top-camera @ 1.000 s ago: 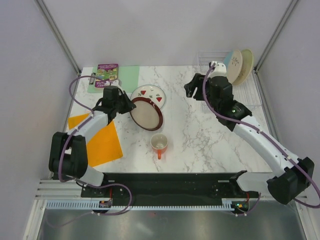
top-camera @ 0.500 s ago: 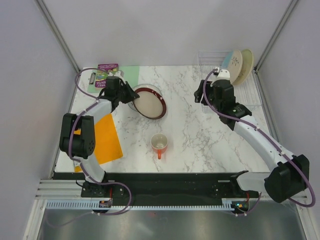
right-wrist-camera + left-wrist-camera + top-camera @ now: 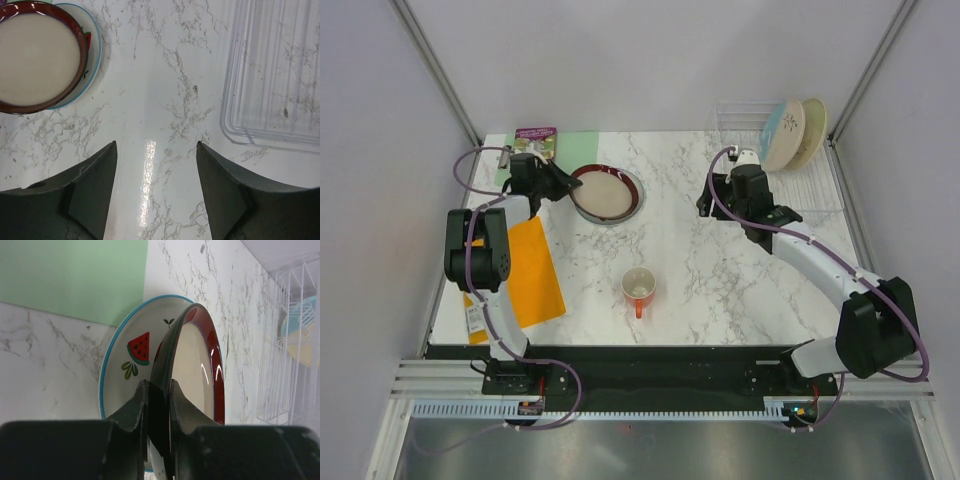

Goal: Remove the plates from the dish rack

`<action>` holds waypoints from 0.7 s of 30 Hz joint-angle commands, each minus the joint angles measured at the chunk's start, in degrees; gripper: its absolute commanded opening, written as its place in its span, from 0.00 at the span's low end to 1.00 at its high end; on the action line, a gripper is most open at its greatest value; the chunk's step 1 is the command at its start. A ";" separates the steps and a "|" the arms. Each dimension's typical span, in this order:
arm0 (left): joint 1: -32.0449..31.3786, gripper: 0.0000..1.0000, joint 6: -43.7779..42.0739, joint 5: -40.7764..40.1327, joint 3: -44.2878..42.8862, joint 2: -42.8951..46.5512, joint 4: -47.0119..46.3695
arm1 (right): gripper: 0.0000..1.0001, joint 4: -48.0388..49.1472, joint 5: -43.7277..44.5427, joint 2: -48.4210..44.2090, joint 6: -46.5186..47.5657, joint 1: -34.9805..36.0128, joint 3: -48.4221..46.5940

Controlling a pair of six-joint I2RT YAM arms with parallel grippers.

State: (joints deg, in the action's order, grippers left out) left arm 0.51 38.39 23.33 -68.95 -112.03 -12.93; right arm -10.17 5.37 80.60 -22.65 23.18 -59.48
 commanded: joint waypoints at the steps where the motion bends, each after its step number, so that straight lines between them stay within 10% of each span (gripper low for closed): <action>1: -0.60 0.02 7.22 8.92 -4.18 -1.61 -10.71 | 0.72 3.06 -1.32 0.96 0.24 -0.33 -0.37; 11: -0.60 0.03 8.37 10.24 1.71 -2.32 -15.28 | 0.73 2.88 -1.59 0.44 0.59 -0.94 -0.98; 21: -0.60 0.27 6.70 7.86 1.01 -6.53 -17.31 | 0.75 0.86 -1.06 -1.23 2.79 -1.82 -2.21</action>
State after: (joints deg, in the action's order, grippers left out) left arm 0.03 43.29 28.91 -65.60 -116.99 -24.29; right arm -9.54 4.43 81.38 -21.67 21.98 -59.48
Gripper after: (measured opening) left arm 0.237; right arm 0.742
